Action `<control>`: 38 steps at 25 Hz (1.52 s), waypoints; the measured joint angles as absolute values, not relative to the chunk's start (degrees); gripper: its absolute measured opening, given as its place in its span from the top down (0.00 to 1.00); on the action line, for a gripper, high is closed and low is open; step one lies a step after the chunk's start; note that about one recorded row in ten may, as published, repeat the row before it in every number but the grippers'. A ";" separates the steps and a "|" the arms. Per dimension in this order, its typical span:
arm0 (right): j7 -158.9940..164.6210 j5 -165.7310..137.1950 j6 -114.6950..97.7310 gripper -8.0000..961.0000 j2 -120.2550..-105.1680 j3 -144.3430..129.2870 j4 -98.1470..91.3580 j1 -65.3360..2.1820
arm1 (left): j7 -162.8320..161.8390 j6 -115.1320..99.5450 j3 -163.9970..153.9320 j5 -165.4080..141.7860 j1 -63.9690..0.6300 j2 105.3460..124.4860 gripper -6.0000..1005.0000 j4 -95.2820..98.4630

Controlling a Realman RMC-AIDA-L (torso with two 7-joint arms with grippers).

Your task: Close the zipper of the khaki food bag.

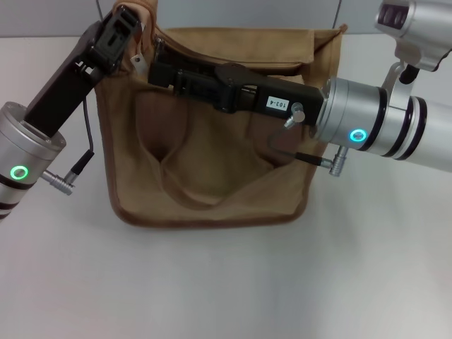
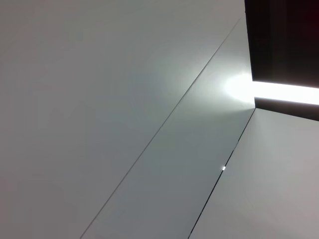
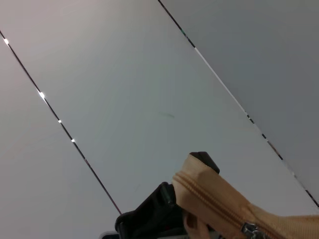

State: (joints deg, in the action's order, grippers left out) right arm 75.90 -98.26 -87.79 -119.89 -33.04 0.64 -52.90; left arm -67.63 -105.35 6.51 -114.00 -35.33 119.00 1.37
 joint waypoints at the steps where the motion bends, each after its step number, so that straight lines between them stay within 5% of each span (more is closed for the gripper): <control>1: 75.91 -98.24 -87.56 0.43 -119.88 -32.98 0.73 -53.03 | -67.61 -105.44 6.50 -114.00 -35.33 119.00 0.98 1.34; 24: 75.80 -98.06 -87.01 0.44 -119.88 -32.30 1.95 -53.68 | -67.43 -105.50 6.41 -114.08 -34.77 119.00 0.98 1.23; 35: 74.33 -97.99 -84.73 0.63 -119.88 -32.25 2.02 -53.91 | -66.99 -105.74 6.41 -114.15 -34.71 119.00 0.98 0.70; 38: 73.47 -97.99 -85.17 0.76 -119.88 -32.25 2.29 -54.00 | -66.98 -105.83 6.41 -114.17 -34.60 119.00 0.98 0.62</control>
State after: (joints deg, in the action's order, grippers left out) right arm 73.47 -97.99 -85.17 -119.88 -32.25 2.29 -54.00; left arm -66.98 -105.83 6.41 -114.17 -34.60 119.00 0.62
